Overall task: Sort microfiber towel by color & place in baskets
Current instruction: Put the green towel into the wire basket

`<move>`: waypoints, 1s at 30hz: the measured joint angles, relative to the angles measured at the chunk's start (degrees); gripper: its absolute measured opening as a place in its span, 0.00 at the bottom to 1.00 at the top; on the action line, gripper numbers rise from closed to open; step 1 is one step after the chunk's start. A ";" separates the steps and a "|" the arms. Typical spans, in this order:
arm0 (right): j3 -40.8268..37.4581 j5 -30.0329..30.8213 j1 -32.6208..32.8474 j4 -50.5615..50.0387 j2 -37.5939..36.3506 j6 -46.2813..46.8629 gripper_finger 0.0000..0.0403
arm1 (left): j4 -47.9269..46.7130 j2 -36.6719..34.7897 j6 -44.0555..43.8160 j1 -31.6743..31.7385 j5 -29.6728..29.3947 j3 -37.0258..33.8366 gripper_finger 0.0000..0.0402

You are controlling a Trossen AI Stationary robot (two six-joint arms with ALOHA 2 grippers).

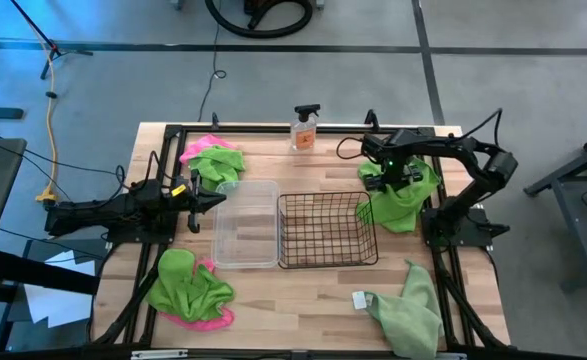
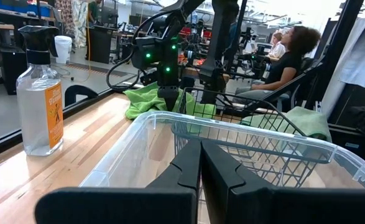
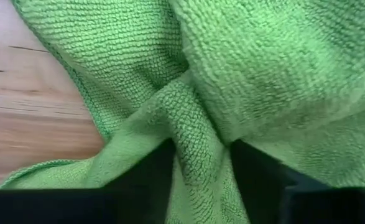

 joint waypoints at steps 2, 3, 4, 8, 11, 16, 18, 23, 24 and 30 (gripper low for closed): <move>0.00 0.00 0.00 -0.17 0.00 -0.54 0.19 | 0.02 0.01 0.00 0.01 -0.01 0.01 0.00; 0.00 0.00 0.00 -0.17 0.00 -0.96 0.11 | 0.01 0.00 0.00 0.01 -0.02 0.02 0.00; 0.00 0.00 0.00 -0.17 -0.03 -1.44 0.06 | 0.01 0.01 0.00 0.00 -0.02 0.01 0.00; 0.00 0.02 0.09 -0.53 -1.05 -2.43 0.05 | 0.02 0.02 0.00 0.01 -0.01 0.00 0.00; 0.00 0.73 0.13 -1.95 -2.69 -2.61 0.01 | 0.01 0.02 -0.01 0.00 -0.02 0.02 0.00; 0.00 0.81 0.13 -2.99 -7.69 -1.96 0.01 | 0.02 0.02 -0.02 0.02 -0.02 0.02 0.00; 0.00 0.82 0.13 -3.44 -10.35 -1.95 0.01 | 0.00 0.00 0.00 0.02 0.00 0.00 0.00; 0.02 0.83 0.13 -3.85 -17.62 -0.92 0.00 | 0.02 0.01 -0.01 0.00 -0.01 0.01 0.00; 0.12 0.83 0.13 -3.73 -19.06 -0.88 0.00 | 0.01 0.01 -0.02 0.02 -0.02 0.00 0.00; 5.59 3.40 0.15 -3.71 -25.38 -2.14 0.00 | 0.02 0.02 -0.02 0.02 -0.02 0.02 0.00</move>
